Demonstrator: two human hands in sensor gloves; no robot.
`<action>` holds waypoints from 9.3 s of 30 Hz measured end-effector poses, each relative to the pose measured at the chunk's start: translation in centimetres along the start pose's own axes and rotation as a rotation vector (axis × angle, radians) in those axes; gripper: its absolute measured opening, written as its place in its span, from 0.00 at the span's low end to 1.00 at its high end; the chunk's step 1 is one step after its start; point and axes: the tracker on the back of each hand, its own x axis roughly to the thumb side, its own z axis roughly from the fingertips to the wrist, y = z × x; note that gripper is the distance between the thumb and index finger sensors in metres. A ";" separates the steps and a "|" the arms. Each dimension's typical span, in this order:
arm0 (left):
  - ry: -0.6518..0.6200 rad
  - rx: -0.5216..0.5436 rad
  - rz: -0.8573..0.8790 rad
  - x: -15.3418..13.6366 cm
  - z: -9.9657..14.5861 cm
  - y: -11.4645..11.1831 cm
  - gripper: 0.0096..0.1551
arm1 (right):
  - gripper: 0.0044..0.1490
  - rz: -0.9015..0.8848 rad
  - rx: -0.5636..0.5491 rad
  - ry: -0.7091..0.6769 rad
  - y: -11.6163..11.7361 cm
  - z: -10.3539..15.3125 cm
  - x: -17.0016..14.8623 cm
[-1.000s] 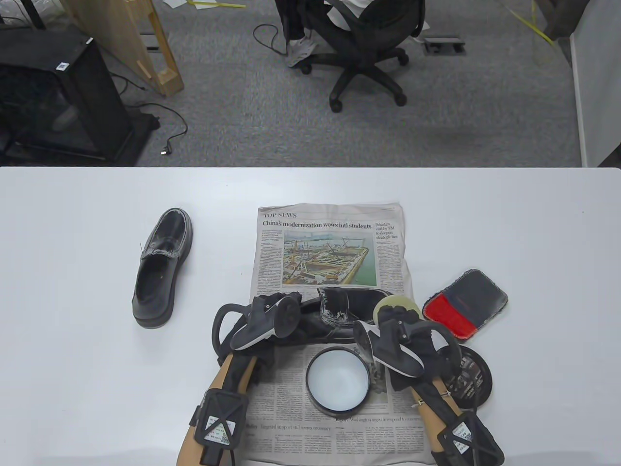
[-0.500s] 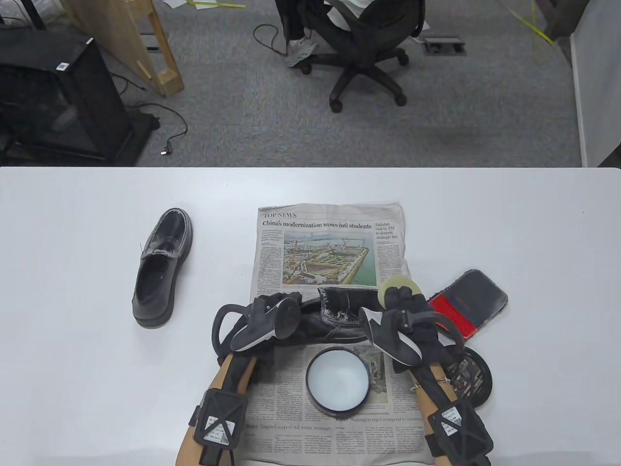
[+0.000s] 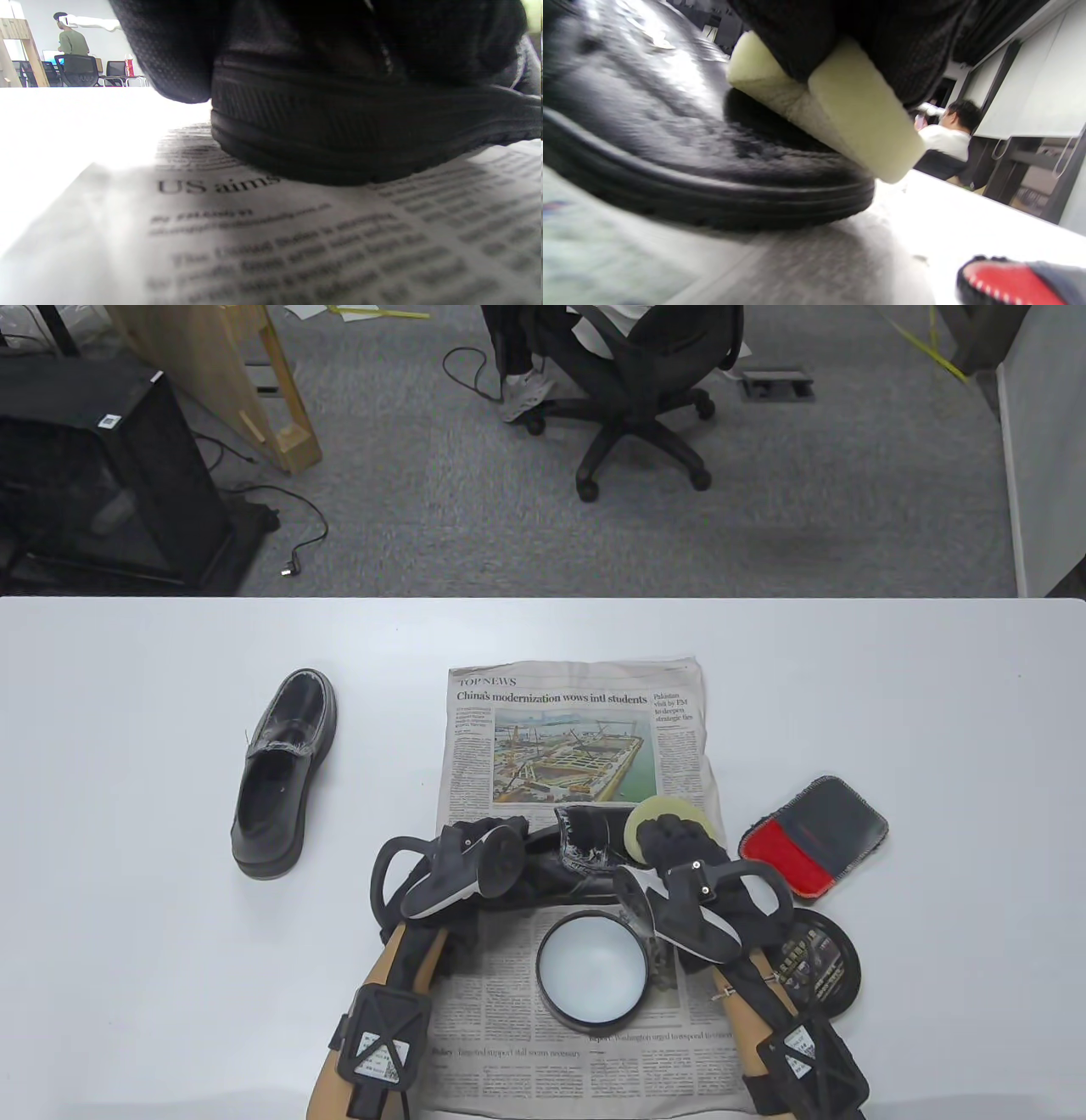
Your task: Dip and apply leather care cream with polishing sponge on shoes
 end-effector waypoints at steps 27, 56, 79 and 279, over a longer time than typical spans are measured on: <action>0.007 -0.002 0.002 -0.1 0.0 0.0 0.54 | 0.24 0.002 0.072 0.064 1.3 -1.8 -0.4; 0.018 -0.003 -0.019 0.1 -0.1 0.1 0.53 | 0.25 0.022 0.156 0.111 2.2 -1.9 -1.4; 0.019 0.000 -0.009 0.1 -0.1 0.1 0.53 | 0.25 0.007 0.123 0.104 1.2 -2.0 -0.2; 0.051 0.045 -0.053 -0.9 1.3 0.9 0.51 | 0.36 -0.583 0.449 -0.017 2.5 -1.1 -0.4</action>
